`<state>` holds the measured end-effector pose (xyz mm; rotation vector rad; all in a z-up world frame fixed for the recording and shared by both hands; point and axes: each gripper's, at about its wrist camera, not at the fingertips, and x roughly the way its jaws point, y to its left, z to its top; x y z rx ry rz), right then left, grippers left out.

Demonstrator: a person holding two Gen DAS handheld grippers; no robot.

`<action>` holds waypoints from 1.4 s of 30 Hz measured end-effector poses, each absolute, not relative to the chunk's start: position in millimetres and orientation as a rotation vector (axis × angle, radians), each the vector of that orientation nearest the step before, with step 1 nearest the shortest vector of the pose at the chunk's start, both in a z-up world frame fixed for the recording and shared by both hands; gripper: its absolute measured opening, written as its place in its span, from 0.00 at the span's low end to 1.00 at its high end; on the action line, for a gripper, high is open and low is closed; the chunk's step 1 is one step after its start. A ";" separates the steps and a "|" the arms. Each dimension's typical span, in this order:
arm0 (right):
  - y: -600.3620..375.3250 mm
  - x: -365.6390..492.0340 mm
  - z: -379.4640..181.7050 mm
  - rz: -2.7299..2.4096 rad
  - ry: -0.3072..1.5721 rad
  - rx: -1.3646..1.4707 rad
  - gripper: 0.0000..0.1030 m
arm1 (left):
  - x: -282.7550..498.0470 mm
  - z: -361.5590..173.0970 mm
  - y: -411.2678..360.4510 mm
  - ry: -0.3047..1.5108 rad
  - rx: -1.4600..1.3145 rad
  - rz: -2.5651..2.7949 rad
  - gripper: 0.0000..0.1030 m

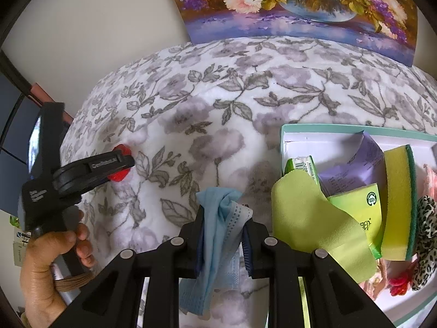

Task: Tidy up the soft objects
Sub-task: 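Carry the blue mask and red tape roll over the white tray with both grippers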

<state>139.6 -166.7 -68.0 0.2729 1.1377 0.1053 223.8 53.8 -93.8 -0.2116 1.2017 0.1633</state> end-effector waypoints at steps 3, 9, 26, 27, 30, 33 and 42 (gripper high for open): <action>-166.5 138.5 -62.8 0.103 1.129 0.274 0.23 | 218.3 -76.6 55.1 1.180 -0.227 0.157 0.50; -163.8 134.0 -42.1 0.114 1.083 0.266 0.23 | 202.1 -32.4 51.1 1.089 -0.238 0.143 0.50; -193.4 100.3 24.2 0.054 0.961 0.274 0.23 | 139.8 24.2 -13.8 1.011 -0.221 -0.008 0.50; -196.4 97.1 27.6 0.046 0.953 0.272 0.23 | 136.3 24.6 -19.7 1.012 -0.213 -0.022 0.50; -207.0 88.6 34.2 0.023 0.937 0.278 0.23 | 127.8 25.0 -32.2 1.014 -0.197 -0.046 0.50; -222.1 78.3 41.3 -0.006 0.918 0.295 0.23 | 119.3 27.4 -45.5 1.007 -0.166 -0.072 0.50; -263.2 57.3 51.6 -0.087 0.901 0.314 0.23 | 93.2 23.3 -100.3 1.011 -0.042 -0.177 0.50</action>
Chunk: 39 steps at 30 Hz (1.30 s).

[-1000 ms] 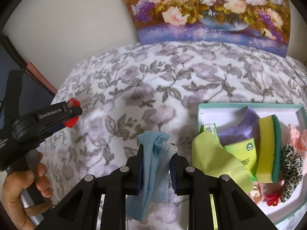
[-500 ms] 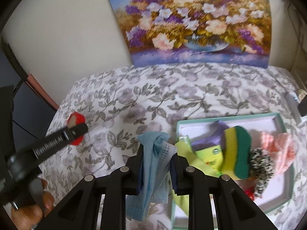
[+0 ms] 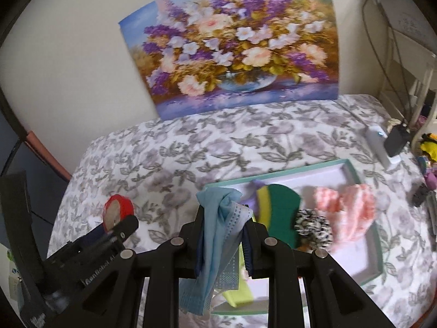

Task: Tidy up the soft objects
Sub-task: 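Carry the blue mask and red tape roll over the white tray with both grippers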

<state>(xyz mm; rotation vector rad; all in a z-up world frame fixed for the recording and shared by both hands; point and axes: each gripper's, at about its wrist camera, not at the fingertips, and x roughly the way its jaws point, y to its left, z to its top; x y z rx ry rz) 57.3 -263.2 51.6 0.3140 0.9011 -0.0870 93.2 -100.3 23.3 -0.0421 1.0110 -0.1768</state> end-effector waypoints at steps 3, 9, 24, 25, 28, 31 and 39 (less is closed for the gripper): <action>-276.0 53.1 48.2 -0.115 0.918 0.306 0.23 | 86.4 23.0 -117.5 1.011 0.001 -0.223 0.50; -311.8 42.7 40.0 -0.184 0.943 0.331 0.23 | 79.1 15.9 -138.9 1.046 0.041 -0.288 0.50; -344.2 35.4 16.5 -0.270 1.011 0.335 0.24 | 68.5 -17.0 -176.7 1.156 0.120 -0.370 0.51; -344.3 36.6 13.0 -0.270 1.023 0.333 0.24 | 68.5 -18.9 -177.9 1.163 0.121 -0.372 0.51; -344.9 40.2 2.5 -0.271 1.057 0.326 0.24 | 68.2 -27.4 -183.1 1.193 0.137 -0.376 0.51; -344.8 42.8 -9.0 -0.269 1.094 0.321 0.24 | 68.6 -38.2 -188.1 1.232 0.146 -0.382 0.51; -344.9 49.3 -39.2 -0.242 1.180 0.334 0.26 | 68.1 -58.6 -200.8 1.301 0.174 -0.396 0.51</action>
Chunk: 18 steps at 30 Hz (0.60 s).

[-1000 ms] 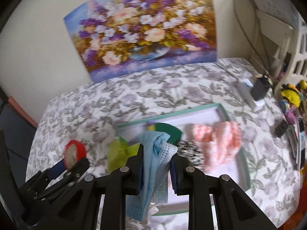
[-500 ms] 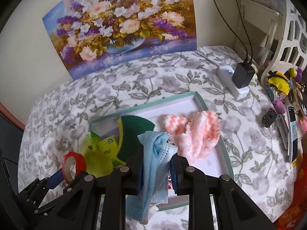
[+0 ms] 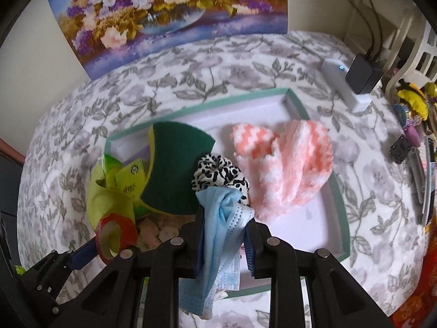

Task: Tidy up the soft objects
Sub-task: 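Carry the blue mask and red tape roll over the white tray with both grippers, then open both grippers to release the mask and tape roll into the tray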

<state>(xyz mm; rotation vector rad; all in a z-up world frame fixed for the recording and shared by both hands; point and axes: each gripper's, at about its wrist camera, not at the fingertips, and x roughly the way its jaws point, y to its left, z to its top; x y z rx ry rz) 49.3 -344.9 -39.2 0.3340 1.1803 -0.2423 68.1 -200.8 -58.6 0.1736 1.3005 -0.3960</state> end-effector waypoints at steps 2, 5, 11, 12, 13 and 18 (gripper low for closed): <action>-344.9 50.2 -42.1 -0.237 1.186 0.338 0.27 | 68.1 -61.8 -203.2 1.310 0.183 -0.398 0.51; -345.0 51.6 -45.0 -0.233 1.191 0.341 0.27 | 67.9 -66.1 -207.3 1.323 0.207 -0.398 0.51; -342.1 52.2 -37.5 -0.215 1.181 0.338 0.38 | 67.3 -59.8 -205.8 1.328 0.183 -0.416 0.62; -341.5 52.0 -35.5 -0.212 1.176 0.337 0.39 | 67.0 -58.2 -205.3 1.322 0.181 -0.414 0.64; -341.1 51.9 -33.9 -0.211 1.171 0.335 0.39 | 67.1 -55.5 -204.4 1.316 0.175 -0.414 0.65; -339.7 50.1 -20.9 -0.204 1.136 0.340 0.47 | 68.9 -40.4 -196.0 1.289 0.135 -0.417 0.65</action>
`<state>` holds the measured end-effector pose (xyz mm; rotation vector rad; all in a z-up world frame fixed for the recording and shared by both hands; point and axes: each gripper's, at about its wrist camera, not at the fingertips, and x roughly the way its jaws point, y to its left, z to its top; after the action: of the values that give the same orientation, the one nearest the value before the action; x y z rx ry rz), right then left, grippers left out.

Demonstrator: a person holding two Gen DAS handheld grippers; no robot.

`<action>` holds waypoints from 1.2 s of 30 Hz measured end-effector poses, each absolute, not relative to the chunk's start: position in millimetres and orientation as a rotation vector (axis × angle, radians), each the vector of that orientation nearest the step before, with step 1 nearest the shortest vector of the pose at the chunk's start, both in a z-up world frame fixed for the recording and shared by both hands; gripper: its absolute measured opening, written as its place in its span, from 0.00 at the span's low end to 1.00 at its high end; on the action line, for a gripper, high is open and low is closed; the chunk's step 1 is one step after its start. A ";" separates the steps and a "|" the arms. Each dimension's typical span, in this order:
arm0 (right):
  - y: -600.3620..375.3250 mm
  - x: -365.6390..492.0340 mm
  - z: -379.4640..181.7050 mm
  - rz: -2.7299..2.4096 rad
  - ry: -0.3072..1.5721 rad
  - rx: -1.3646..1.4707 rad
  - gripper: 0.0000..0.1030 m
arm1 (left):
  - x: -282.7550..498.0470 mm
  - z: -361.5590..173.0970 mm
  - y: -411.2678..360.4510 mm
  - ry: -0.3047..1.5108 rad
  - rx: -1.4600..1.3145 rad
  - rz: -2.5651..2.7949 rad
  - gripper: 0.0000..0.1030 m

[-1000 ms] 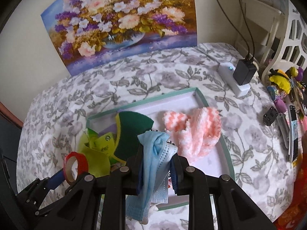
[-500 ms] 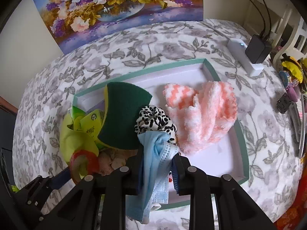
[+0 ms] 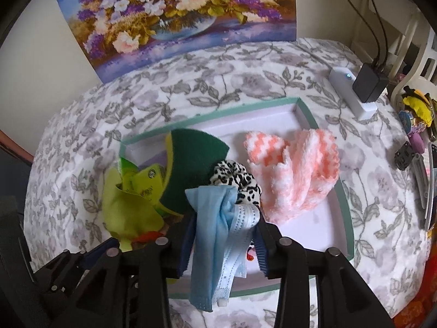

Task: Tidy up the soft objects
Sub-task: 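Open both grippers to release the mask and tape roll into the tray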

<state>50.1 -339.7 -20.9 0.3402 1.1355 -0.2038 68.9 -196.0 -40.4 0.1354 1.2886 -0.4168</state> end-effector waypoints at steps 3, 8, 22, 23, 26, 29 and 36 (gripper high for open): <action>-340.6 46.9 -9.1 -0.211 1.099 0.344 0.50 | 72.1 -34.1 -188.3 1.271 0.109 -0.400 0.65; -342.1 44.5 -1.6 -0.216 1.075 0.349 0.63 | 80.7 -31.6 -172.1 1.268 0.068 -0.340 0.66; -343.8 48.0 -15.0 -0.231 1.109 0.349 1.00 | 96.1 -32.6 -145.1 1.225 0.032 -0.197 0.92; -343.9 48.0 -16.0 -0.232 1.109 0.351 1.00 | 97.9 -33.5 -142.1 1.225 0.027 -0.184 0.96; -345.3 48.7 -20.9 -0.239 1.119 0.356 1.00 | 102.5 -35.6 -136.2 1.223 0.022 -0.150 0.97; -346.3 49.7 -25.4 -0.242 1.130 0.359 1.00 | 105.5 -38.9 -132.6 1.233 0.020 -0.134 0.97; -344.4 51.5 -30.5 -0.232 1.142 0.356 1.00 | 109.0 -40.9 -127.7 1.241 0.012 -0.108 0.97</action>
<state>51.5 -344.4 -30.5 0.3560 1.1421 -0.2317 109.0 -127.7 -40.9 0.0116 1.2414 -0.1083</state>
